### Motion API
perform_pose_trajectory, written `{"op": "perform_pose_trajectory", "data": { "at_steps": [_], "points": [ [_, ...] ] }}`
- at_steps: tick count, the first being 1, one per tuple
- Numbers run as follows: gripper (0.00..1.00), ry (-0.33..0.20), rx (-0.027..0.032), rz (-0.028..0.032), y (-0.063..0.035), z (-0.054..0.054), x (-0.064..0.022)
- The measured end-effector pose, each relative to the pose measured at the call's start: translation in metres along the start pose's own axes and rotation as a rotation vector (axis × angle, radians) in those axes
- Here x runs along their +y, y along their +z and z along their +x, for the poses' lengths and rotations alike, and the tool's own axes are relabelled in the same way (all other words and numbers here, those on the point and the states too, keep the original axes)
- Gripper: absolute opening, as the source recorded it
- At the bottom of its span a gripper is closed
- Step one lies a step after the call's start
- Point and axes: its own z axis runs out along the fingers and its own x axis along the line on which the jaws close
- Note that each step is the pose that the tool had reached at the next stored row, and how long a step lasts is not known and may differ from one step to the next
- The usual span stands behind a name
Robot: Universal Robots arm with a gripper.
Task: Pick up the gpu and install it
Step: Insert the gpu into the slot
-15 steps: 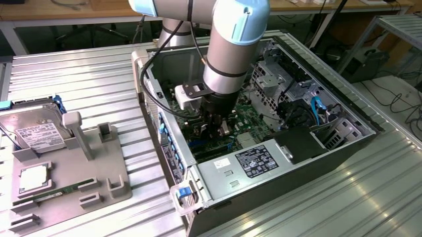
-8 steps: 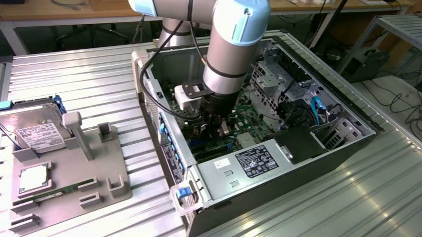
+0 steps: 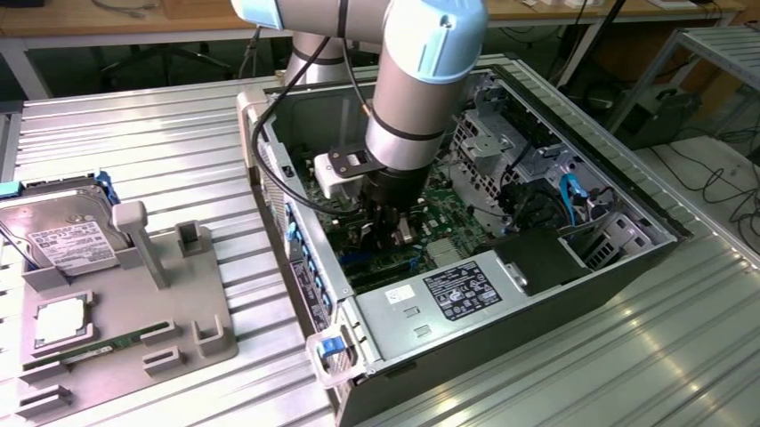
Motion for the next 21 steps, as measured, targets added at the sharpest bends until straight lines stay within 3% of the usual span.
{"op": "perform_pose_trajectory", "data": {
  "at_steps": [10, 12, 14, 21],
  "points": [
    [0.28, 0.0, 0.0027, -0.0004, -0.0037, -0.0001, 0.0],
    [0.28, 0.0, 0.0081, -0.0003, -0.0036, -0.0001, 0.0001],
    [0.28, 0.0, 0.0183, -0.0004, -0.0035, -0.0001, 0.0001],
    [0.28, 0.0, 0.0164, -0.0002, -0.0026, -0.0008, 0.0001]
  ]
}}
